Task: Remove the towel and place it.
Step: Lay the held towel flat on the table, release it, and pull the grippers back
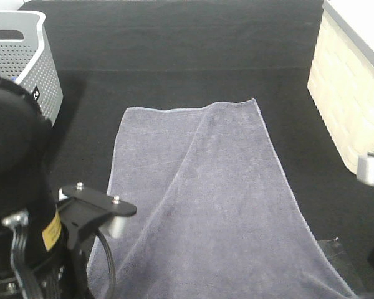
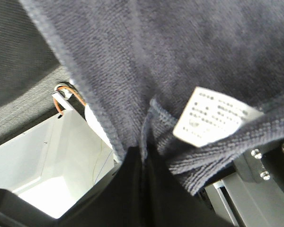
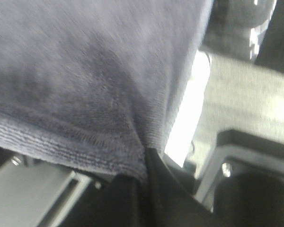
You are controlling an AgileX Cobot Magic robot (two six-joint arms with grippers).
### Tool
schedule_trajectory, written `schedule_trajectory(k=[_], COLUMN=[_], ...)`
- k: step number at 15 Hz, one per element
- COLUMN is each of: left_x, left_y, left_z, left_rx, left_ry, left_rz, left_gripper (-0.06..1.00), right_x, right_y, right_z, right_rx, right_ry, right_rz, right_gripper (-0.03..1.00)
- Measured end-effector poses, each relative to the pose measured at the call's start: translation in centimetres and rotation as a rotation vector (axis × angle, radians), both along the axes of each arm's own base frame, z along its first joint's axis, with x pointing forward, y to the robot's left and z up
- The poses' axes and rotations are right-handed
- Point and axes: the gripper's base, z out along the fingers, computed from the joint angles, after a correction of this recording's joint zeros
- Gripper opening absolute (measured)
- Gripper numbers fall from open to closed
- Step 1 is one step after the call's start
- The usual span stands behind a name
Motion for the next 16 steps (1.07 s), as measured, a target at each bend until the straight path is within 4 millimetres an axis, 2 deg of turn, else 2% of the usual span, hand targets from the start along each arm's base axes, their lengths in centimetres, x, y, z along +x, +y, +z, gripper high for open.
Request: schedule_trajectory(k=[2, 6, 8, 9, 10, 11, 12, 13, 14, 15, 16], left_x=[-0.7, -1.3, -1.5, -1.5, -1.5, -1.5, -1.6, -1.6, -1.7, -1.7, -1.7], left_y=[0.0, 0.6, 0.9, 0.9, 1.0, 1.2, 1.3, 1.4, 1.5, 1.5, 1.5], left_z=[-0.5, -1.6, -1.8, -1.8, -1.8, -1.8, -1.9, -1.9, -1.9, -1.9, -1.9], left_rx=[0.001, 0.002, 0.019, 0.025, 0.036, 0.048, 0.057, 0.067, 0.070, 0.072, 0.073], left_ry=[0.016, 0.021, 0.033, 0.034, 0.039, 0.039, 0.042, 0.045, 0.048, 0.049, 0.048], left_rz=[-0.009, 0.005, -0.001, -0.006, -0.012, -0.021, -0.026, -0.031, -0.032, -0.034, -0.035], left_gripper=[0.00, 0.02, 0.15, 0.26, 0.40, 0.50, 0.59, 0.66, 0.68, 0.69, 0.69], right_x=[-0.7, -1.0, -1.0, -0.9, -0.9, -0.9, -0.9, -0.9, -0.9, -0.9, -0.9], right_y=[-0.1, 0.1, -0.2, -0.2, -0.2, -0.3, -0.3, -0.4, -0.4, -0.4, -0.4], right_z=[-0.8, -0.9, -1.0, -1.0, -1.0, -1.0, -1.0, -1.0, -1.0, -1.0, -1.0], right_rx=[-0.005, 0.023, 0.000, -0.004, -0.006, -0.006, -0.010, -0.015, -0.016, -0.019, -0.021], right_ry=[0.039, 0.057, 0.053, 0.052, 0.051, 0.051, 0.050, 0.049, 0.048, 0.048, 0.047], right_rz=[-0.004, -0.023, -0.012, -0.010, -0.009, -0.012, -0.010, -0.007, -0.007, -0.005, -0.004], right_gripper=[0.00, 0.00, 0.00, 0.00, 0.04, 0.15, 0.31, 0.53, 0.70, 0.81, 0.85])
